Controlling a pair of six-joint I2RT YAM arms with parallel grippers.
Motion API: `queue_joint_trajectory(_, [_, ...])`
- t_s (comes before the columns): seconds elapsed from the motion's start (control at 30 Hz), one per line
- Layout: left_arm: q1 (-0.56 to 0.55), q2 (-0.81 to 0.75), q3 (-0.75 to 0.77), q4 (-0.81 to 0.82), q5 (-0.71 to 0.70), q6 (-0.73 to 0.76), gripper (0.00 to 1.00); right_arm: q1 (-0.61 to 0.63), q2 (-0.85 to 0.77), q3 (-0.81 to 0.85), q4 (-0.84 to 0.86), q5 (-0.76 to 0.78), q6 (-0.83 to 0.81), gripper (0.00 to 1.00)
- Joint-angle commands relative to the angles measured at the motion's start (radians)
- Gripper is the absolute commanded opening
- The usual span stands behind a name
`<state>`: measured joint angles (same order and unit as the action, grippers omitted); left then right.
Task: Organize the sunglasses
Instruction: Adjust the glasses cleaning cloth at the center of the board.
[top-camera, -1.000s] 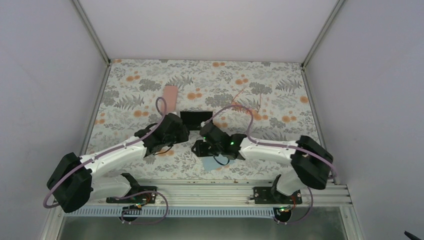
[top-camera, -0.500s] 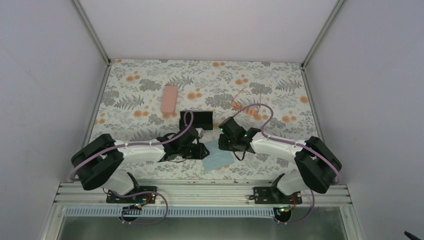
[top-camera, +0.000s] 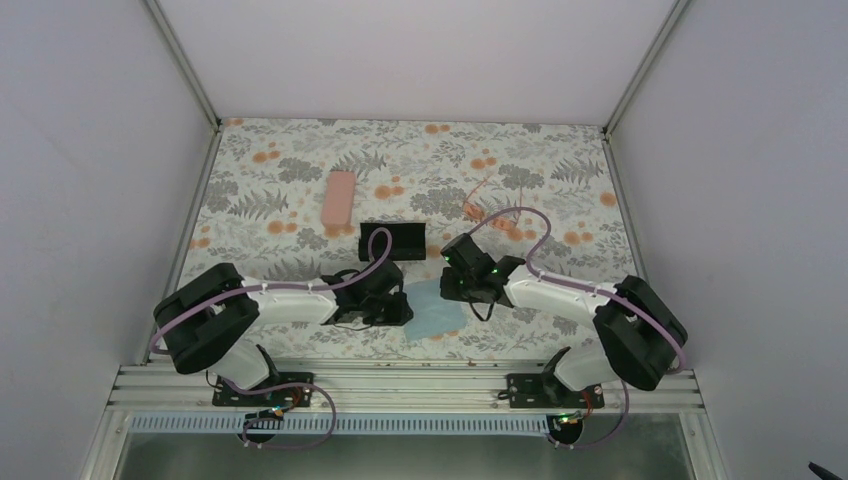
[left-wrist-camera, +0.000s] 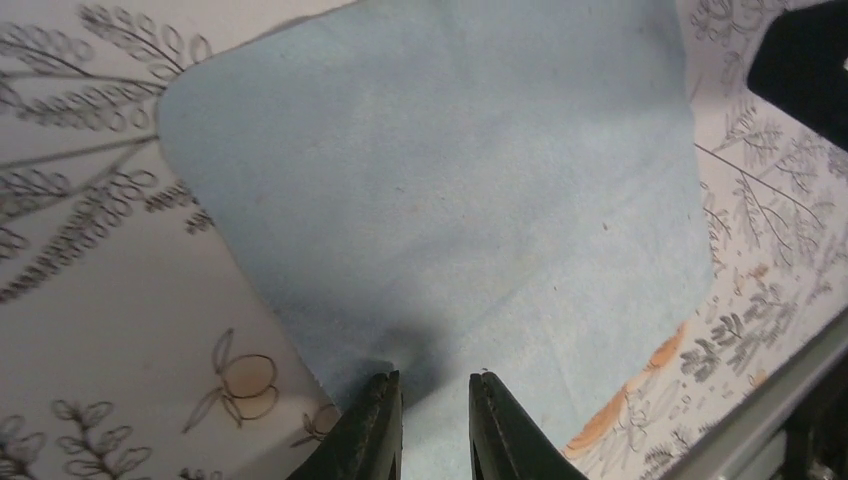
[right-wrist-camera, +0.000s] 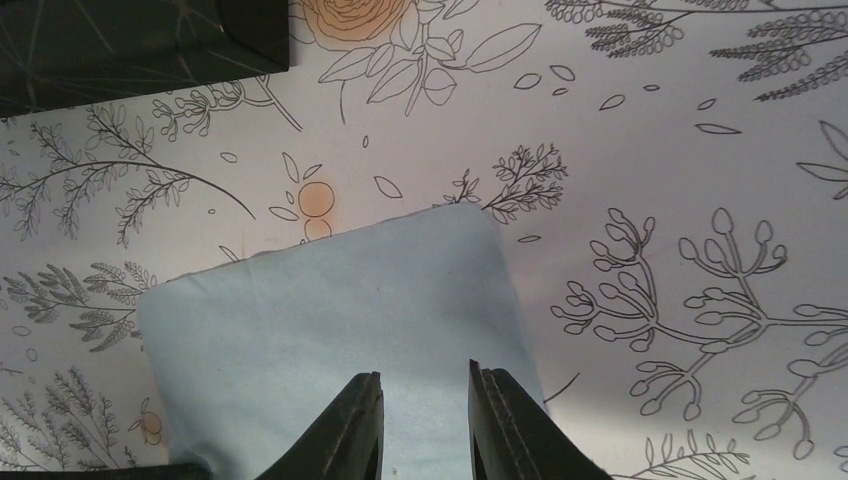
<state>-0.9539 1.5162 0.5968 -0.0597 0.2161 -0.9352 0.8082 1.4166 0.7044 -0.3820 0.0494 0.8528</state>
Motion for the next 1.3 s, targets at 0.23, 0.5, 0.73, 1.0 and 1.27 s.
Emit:
queue_joint_trajectory(0.23, [0.007, -0.032, 0.02, -0.25, -0.193, -0.014, 0.19, -0.009, -0.03, 0.008, -0.029, 0.07, -0.022, 0.27])
queue_joint_trajectory(0.5, [0.021, -0.125, 0.137, -0.297, -0.242, -0.014, 0.34, -0.009, 0.089, 0.072, -0.038, 0.12, -0.142, 0.43])
queue_joint_trajectory(0.73, [0.09, -0.066, 0.163, -0.302, -0.289, 0.009, 0.44, -0.011, 0.179, 0.127, -0.044, 0.148, -0.204, 0.33])
queue_joint_trajectory(1.0, [0.13, 0.036, 0.175, -0.241, -0.265, 0.061, 0.43, -0.01, 0.225, 0.129, -0.012, 0.119, -0.233, 0.28])
queue_joint_trajectory(1.27, [0.138, 0.105, 0.181, -0.221, -0.253, 0.076, 0.36, -0.01, 0.234, 0.128, 0.021, 0.064, -0.265, 0.26])
